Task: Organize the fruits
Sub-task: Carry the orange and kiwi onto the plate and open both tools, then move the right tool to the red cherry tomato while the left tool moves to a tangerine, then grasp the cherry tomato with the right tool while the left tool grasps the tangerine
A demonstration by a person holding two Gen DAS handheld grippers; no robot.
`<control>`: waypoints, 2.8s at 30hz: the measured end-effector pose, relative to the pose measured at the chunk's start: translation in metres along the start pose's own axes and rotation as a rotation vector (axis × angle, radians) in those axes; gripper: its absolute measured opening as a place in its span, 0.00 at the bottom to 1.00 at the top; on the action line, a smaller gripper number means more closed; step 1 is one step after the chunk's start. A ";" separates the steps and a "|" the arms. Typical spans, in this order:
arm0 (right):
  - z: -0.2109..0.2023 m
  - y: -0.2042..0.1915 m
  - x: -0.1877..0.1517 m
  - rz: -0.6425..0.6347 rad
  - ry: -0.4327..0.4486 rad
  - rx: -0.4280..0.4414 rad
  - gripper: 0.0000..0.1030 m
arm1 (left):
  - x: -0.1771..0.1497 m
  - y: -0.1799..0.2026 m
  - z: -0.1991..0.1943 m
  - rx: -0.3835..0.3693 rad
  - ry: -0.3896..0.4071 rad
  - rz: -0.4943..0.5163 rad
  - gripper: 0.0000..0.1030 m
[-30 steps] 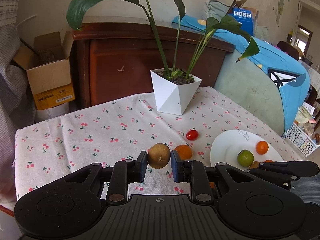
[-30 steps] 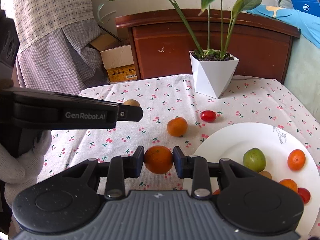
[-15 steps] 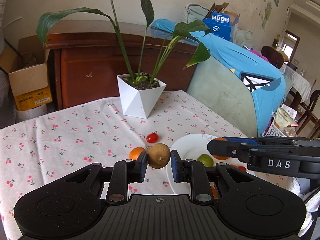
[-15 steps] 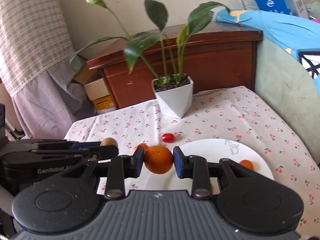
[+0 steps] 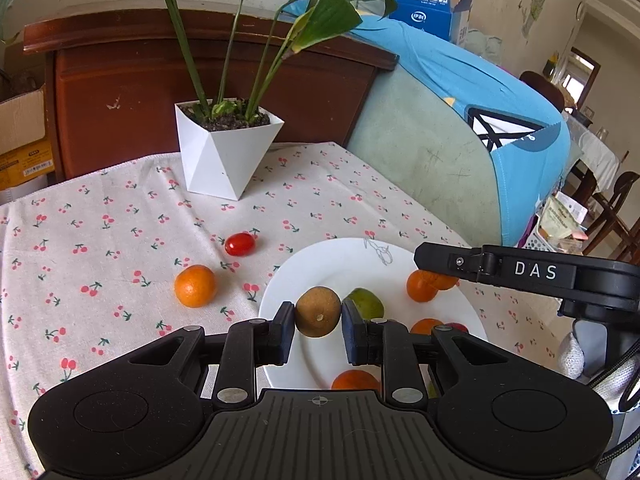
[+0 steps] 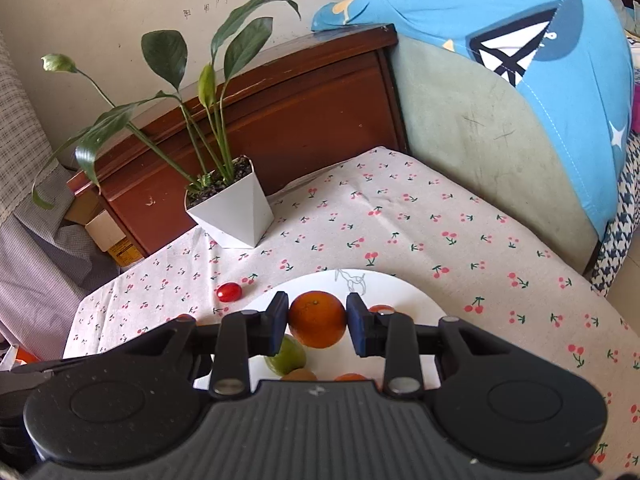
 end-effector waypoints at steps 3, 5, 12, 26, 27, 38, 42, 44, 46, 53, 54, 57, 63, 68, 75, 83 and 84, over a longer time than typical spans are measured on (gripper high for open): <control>0.009 0.003 -0.002 0.019 -0.021 -0.009 0.30 | -0.003 0.004 0.006 -0.010 -0.016 0.001 0.22; 0.012 0.003 -0.004 0.013 -0.028 -0.011 0.30 | -0.006 0.005 0.009 -0.011 -0.024 0.003 0.22; 0.018 0.001 -0.011 0.004 -0.054 -0.016 0.32 | -0.008 0.004 0.013 -0.010 -0.031 -0.015 0.22; 0.010 -0.001 -0.001 0.075 -0.025 0.014 0.35 | 0.009 -0.006 -0.008 0.022 0.041 -0.068 0.49; 0.011 -0.003 -0.001 0.074 -0.026 0.023 0.35 | 0.009 -0.010 -0.010 0.035 0.043 -0.075 0.49; 0.016 -0.040 -0.008 -0.026 -0.036 0.089 0.35 | 0.005 -0.056 -0.022 0.179 0.046 -0.161 0.49; 0.018 -0.051 -0.009 -0.050 -0.036 0.109 0.35 | 0.004 -0.067 -0.022 0.210 0.054 -0.190 0.49; 0.020 -0.056 -0.009 -0.055 -0.040 0.117 0.35 | 0.004 -0.073 -0.020 0.225 0.061 -0.203 0.49; 0.022 -0.060 -0.010 -0.058 -0.044 0.123 0.35 | 0.004 -0.078 -0.018 0.235 0.066 -0.216 0.49; 0.030 -0.072 -0.011 -0.074 -0.051 0.138 0.35 | 0.006 -0.082 -0.007 0.240 0.100 -0.207 0.49; 0.031 -0.073 -0.012 -0.071 -0.054 0.139 0.35 | 0.007 -0.082 -0.005 0.240 0.107 -0.200 0.49; 0.035 -0.075 -0.011 -0.070 -0.058 0.140 0.35 | 0.006 -0.082 0.001 0.250 0.103 -0.182 0.49; 0.043 -0.082 -0.009 -0.068 -0.058 0.143 0.35 | 0.007 -0.079 0.011 0.236 0.113 -0.158 0.48; 0.056 -0.090 -0.007 -0.081 -0.058 0.153 0.35 | 0.006 -0.078 0.018 0.231 0.121 -0.123 0.40; 0.076 -0.101 -0.007 -0.124 -0.065 0.160 0.35 | 0.005 -0.081 0.016 0.206 0.129 -0.124 0.27; 0.095 -0.111 -0.008 -0.199 -0.058 0.131 0.35 | 0.004 -0.097 0.000 0.246 0.141 -0.168 0.27; 0.098 -0.112 -0.009 -0.208 -0.059 0.126 0.35 | 0.004 -0.099 -0.001 0.247 0.142 -0.174 0.27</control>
Point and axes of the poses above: each gripper's, at about its wrist camera, not at the fingertips, and z roughly the way its jaws point, y to its right, x to its top, the point moved 6 cm from there along z, roughly the way its jaws point, and after that the axes turned 8 degrees about -x, right-handed, at the moved point
